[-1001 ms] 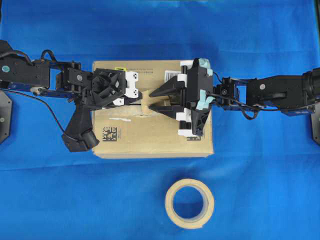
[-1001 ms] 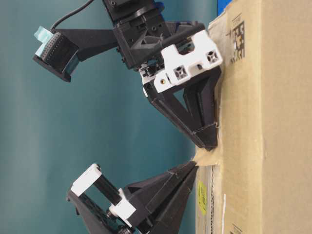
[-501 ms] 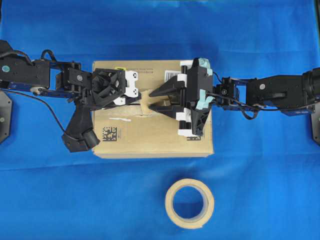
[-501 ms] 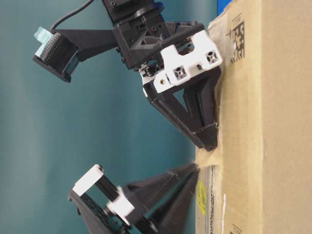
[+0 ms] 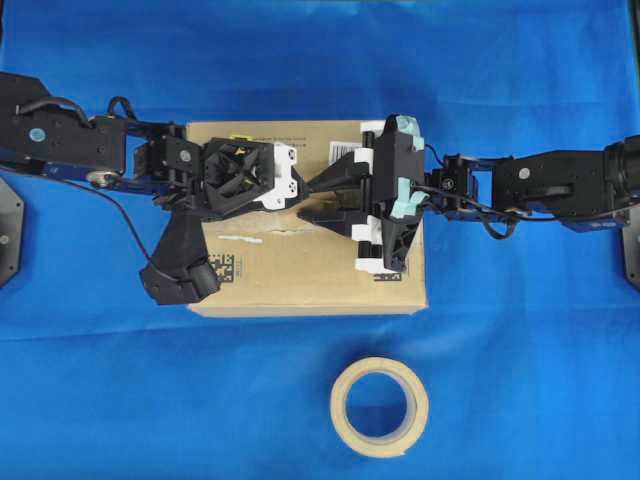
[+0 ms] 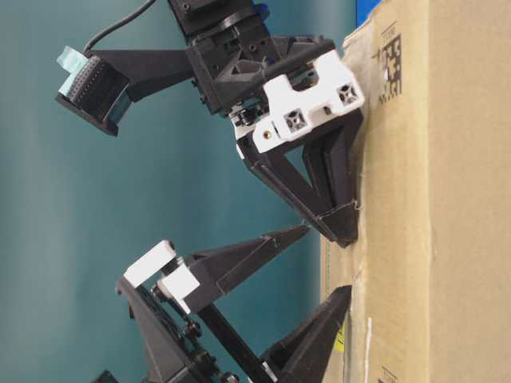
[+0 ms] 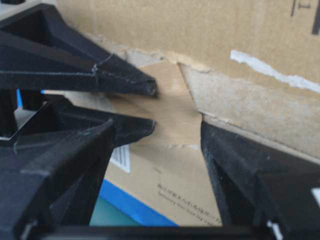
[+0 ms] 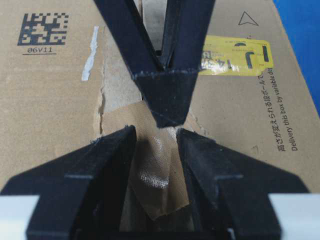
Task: Apply tape along the seams of the closed cardboard box to seal it securely.
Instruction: 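Release the tape with the left gripper and reposition it beside the tape, then smooth the tape flat along the seam with both grippers pressing inward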
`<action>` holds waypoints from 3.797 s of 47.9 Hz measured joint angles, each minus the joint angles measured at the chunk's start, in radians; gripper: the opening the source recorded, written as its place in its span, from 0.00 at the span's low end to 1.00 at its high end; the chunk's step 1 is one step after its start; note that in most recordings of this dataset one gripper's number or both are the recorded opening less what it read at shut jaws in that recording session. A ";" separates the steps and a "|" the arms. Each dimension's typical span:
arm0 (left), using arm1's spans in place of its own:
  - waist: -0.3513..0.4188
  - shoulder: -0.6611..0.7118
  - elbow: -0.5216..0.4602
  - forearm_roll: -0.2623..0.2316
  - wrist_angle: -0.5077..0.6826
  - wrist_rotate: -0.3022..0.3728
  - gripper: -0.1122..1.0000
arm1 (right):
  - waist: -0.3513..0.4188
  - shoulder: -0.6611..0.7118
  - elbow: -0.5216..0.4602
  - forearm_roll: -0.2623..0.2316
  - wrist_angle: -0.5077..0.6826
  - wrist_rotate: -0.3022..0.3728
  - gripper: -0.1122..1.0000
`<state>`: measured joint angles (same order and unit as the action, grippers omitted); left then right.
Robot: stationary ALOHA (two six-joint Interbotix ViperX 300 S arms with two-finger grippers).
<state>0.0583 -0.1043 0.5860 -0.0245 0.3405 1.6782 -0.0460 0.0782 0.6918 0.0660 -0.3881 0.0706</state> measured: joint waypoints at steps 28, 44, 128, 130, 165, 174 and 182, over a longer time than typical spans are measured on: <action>-0.012 -0.011 -0.046 0.005 0.196 -0.005 0.70 | 0.009 0.000 0.000 0.000 0.006 -0.002 0.48; -0.014 -0.014 -0.046 0.005 0.209 -0.005 0.70 | 0.012 0.000 0.000 0.008 0.011 -0.002 0.48; -0.012 0.037 0.201 -0.011 -0.574 -1.355 0.10 | -0.023 0.034 -0.074 0.006 0.035 -0.006 0.10; -0.011 0.040 0.204 -0.009 -0.583 -1.358 0.10 | -0.023 0.037 -0.074 0.008 0.035 -0.003 0.10; 0.038 -0.008 0.345 -0.012 -0.670 -1.356 0.10 | -0.020 -0.011 0.025 0.060 0.061 -0.003 0.10; 0.035 -0.040 0.365 -0.012 -0.663 -1.359 0.10 | -0.017 -0.055 0.067 0.075 0.061 -0.003 0.10; -0.020 -0.060 0.325 -0.014 -0.670 -1.359 0.10 | -0.014 -0.084 0.057 0.075 0.067 -0.017 0.10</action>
<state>0.0383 -0.1641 0.9112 -0.0383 -0.3298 0.3191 -0.0598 -0.0061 0.7486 0.1411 -0.3206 0.0537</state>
